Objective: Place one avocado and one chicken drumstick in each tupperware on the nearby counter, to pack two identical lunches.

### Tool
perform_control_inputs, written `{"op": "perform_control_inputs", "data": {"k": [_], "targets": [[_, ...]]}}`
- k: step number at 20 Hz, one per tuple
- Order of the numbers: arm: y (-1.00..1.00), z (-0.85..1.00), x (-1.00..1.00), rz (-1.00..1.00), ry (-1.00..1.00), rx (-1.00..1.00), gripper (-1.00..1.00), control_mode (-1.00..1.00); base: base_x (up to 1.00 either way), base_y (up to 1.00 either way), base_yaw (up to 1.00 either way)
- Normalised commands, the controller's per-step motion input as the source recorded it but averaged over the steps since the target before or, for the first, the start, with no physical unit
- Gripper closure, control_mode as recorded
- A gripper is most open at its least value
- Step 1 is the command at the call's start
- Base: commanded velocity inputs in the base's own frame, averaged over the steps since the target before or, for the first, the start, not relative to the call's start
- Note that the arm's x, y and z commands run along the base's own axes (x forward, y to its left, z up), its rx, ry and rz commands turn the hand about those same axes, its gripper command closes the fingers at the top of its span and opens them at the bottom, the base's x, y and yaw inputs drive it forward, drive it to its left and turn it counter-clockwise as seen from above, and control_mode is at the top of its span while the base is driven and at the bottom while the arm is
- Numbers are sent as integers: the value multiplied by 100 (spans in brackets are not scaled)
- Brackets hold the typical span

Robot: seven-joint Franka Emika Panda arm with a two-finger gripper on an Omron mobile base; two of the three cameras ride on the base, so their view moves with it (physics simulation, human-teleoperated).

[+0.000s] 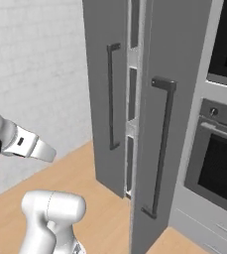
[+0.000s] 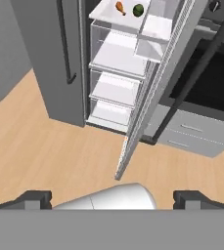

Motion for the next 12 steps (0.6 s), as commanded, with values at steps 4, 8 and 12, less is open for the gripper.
{"op": "perform_control_inputs", "data": {"k": [4,8,12], "targets": [[0,0,0,0,0,0,-100,100,55,99,-34],[0,0,0,0,0,0,-100,100,69,34,-39],[0,0,0,0,0,0,-100,100,70,0,-41]]}}
